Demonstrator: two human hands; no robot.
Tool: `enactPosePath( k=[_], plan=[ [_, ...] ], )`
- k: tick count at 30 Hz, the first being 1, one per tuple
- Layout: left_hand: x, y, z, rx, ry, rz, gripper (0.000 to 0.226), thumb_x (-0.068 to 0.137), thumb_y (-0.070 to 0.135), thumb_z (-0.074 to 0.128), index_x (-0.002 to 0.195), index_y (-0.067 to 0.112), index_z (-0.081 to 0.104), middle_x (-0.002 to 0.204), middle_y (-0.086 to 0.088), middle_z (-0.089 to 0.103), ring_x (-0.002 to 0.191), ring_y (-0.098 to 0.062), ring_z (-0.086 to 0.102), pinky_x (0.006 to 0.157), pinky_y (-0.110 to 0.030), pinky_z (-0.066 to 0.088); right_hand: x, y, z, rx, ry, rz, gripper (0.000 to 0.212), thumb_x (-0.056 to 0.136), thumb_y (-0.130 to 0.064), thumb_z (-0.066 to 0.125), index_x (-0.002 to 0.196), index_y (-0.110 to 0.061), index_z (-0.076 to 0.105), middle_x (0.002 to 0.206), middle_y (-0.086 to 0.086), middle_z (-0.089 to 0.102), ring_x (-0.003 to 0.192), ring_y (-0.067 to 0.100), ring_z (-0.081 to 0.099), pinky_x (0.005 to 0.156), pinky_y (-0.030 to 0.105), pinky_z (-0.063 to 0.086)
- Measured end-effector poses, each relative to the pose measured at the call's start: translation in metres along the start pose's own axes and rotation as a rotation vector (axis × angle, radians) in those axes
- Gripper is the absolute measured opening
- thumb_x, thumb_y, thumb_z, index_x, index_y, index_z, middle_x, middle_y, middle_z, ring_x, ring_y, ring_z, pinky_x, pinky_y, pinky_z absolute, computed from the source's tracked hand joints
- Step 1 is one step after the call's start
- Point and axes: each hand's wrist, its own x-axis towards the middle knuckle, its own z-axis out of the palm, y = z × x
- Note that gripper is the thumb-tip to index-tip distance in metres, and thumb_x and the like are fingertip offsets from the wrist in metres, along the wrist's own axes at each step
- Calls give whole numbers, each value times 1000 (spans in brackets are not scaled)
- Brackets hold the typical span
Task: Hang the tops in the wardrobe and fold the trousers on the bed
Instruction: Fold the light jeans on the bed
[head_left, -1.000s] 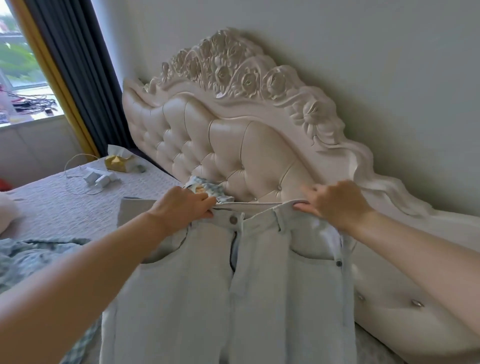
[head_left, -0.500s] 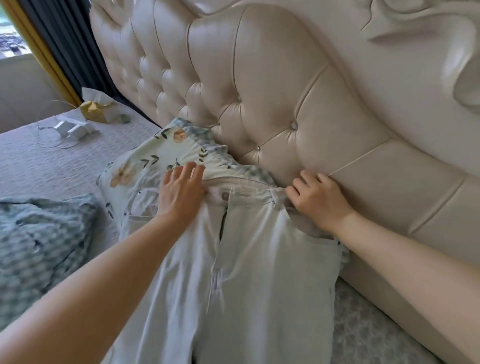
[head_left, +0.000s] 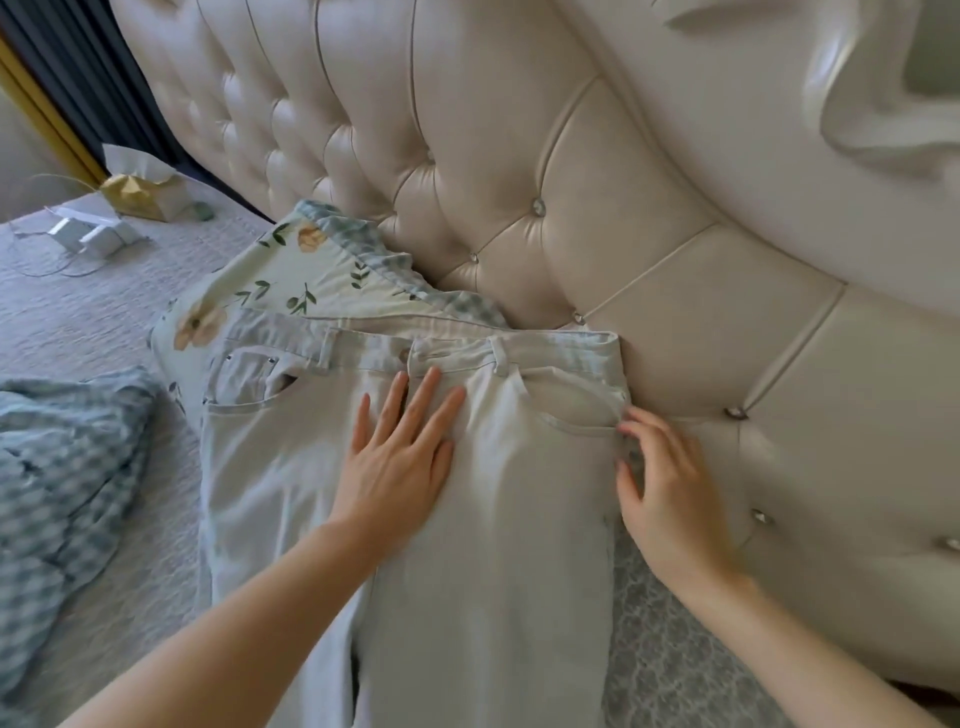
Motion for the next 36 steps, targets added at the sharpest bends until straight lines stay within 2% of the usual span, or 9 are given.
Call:
enactPosePath(
  k=[4, 9, 12, 16, 21, 25, 29, 33, 36],
  plan=[
    [0, -2, 4, -62, -17, -47, 53, 103, 45, 12, 154, 44, -5, 163, 10, -13, 151, -18, -14, 123, -39, -5, -21, 8, 18, 374, -37, 583, 38, 94, -37, 57, 124, -14, 54, 110, -5, 61, 91, 9, 56, 73, 24, 42],
    [0, -9, 3, -45, -39, -33, 53, 103, 48, 11, 151, 48, -12, 163, 14, -15, 151, -16, -10, 123, -44, 0, -25, 20, 37, 877, -319, 941, 35, 89, -59, 54, 110, -33, 65, 106, -9, 71, 97, 16, 67, 84, 39, 54],
    [1, -8, 1, -37, -62, -31, 54, 102, 49, 9, 151, 47, -13, 162, 14, -17, 151, -16, -10, 122, -47, -2, -30, 25, 30, 976, -305, 924, 26, 88, -51, 63, 93, -27, 69, 84, -4, 74, 70, 15, 72, 54, 29, 52],
    [6, -5, -8, -13, -127, -32, 55, 102, 47, 13, 152, 46, -11, 163, 13, -16, 151, -19, -10, 120, -51, -6, -35, 14, 6, 966, -227, 756, 16, 85, -39, 67, 99, -31, 66, 101, -2, 74, 89, 16, 72, 68, 32, 55],
    [6, -5, -35, -186, -278, -107, 70, 97, 24, 45, 154, 42, 9, 164, 12, -9, 151, -21, -14, 118, -53, -6, -37, -37, -39, 866, -151, 586, 49, 83, -40, 69, 128, -35, 51, 102, -13, 73, 90, 5, 71, 67, 20, 56],
    [-33, -6, -50, -546, -193, -125, 68, 90, 10, 55, 150, 33, 33, 159, 5, 28, 146, -20, 26, 117, -39, 29, -35, -92, -56, 639, -50, 558, 83, 86, -21, 70, 152, -20, 20, 82, 1, 73, 60, -4, 64, 49, 4, 42],
    [-74, -3, -72, -1005, -318, -131, 58, 89, 2, 62, 137, 33, 50, 137, 9, 53, 123, -10, 53, 77, -3, 45, -35, -152, -60, 584, -83, 504, 70, 86, -18, 71, 145, -11, 34, 76, -3, 69, 72, 8, 69, 64, 22, 54],
    [-100, -9, -98, -1277, -446, -91, 64, 83, -5, 64, 129, 38, 50, 125, 23, 59, 126, 0, 50, 95, -14, 43, -25, -200, -45, 541, -205, 378, 72, 85, -25, 73, 145, -16, 35, 90, -1, 70, 88, 16, 67, 83, 39, 55],
    [-114, -27, -102, -1385, -518, -105, 60, 82, 3, 71, 132, 32, 53, 125, 13, 66, 121, -5, 57, 101, -26, 46, -13, -226, -21, 537, -365, 315, 66, 89, -22, 68, 146, -19, 36, 102, 6, 69, 96, 21, 67, 90, 42, 54]
  ],
)
